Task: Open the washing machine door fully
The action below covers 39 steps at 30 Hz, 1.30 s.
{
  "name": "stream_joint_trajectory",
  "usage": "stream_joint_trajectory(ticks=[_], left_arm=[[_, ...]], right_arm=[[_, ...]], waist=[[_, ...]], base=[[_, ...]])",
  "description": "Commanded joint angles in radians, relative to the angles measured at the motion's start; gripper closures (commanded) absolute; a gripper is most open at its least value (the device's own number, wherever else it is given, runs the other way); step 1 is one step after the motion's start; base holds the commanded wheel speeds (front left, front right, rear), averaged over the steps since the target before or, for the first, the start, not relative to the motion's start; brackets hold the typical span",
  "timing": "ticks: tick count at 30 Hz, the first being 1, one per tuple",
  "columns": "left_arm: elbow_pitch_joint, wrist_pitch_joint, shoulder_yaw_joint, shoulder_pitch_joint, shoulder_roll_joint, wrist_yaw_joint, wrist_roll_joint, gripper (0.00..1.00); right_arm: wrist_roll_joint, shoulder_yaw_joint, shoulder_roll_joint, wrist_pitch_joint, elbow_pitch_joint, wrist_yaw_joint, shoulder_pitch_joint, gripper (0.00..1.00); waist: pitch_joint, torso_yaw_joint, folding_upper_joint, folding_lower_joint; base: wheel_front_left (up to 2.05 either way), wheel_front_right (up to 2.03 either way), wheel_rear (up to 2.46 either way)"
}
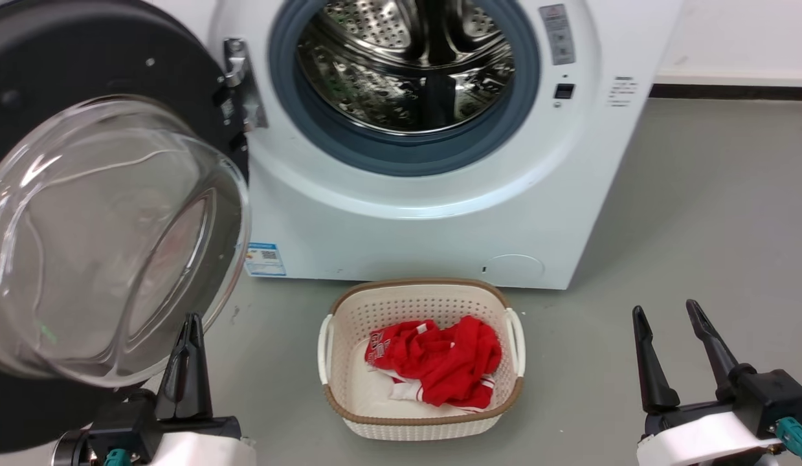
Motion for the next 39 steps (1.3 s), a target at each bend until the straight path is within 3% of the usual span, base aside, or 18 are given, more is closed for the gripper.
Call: stream_joint_trajectory(ticks=[1, 2, 3, 4, 5, 15, 39], left_arm=[[0.003, -0.002, -0.006, -0.014, -0.004, -0.006, 0.008, 0.95], [0.004, -0.002, -0.011, -0.017, -0.007, -0.008, 0.010, 0.79], [0.005, -0.002, -0.013, -0.019, -0.009, -0.009, 0.012, 0.35], [0.006, -0.002, -0.014, -0.020, -0.011, -0.009, 0.015, 0.05], [0.005, -0.002, -0.014, -0.022, -0.012, -0.009, 0.017, 0.00], [0.015, -0.002, -0.013, -0.026, -0.020, 0.002, 0.037, 0.00], [0.031, -0.002, 0.003, -0.024, -0.028, -0.006, 0.041, 0.00]], right_arm=[[-0.010, 0.000, 0.001, 0.004, -0.007, -0.001, 0.002, 0.00], [-0.010, 0.000, 0.002, 0.003, -0.009, -0.001, 0.000, 0.00], [-0.013, 0.000, 0.001, 0.005, -0.011, -0.001, -0.001, 0.00], [-0.017, 0.001, 0.002, 0.006, -0.013, -0.001, -0.001, 0.00], [-0.019, -0.001, 0.001, 0.007, -0.015, -0.001, 0.000, 0.00], [-0.021, -0.003, 0.002, 0.014, -0.019, -0.001, 0.008, 0.00], [-0.004, 0.005, 0.002, 0.009, -0.004, -0.001, 0.005, 0.00]], waist=[[-0.008, -0.031, 0.0000, 0.0000], [-0.009, -0.041, 0.0000, 0.0000], [-0.010, -0.051, 0.0000, 0.0000], [-0.012, -0.060, 0.0000, 0.0000], [-0.012, -0.067, 0.0000, 0.0000], [-0.018, -0.105, 0.0000, 0.0000], [-0.028, -0.104, 0.0000, 0.0000]], base=[[0.00, 0.00, 0.00], [0.00, 0.00, 0.00], [0.00, 0.00, 0.00], [0.00, 0.00, 0.00], [0.00, 0.00, 0.00], [0.00, 0.00, 0.00], [0.00, 0.00, 0.00]])
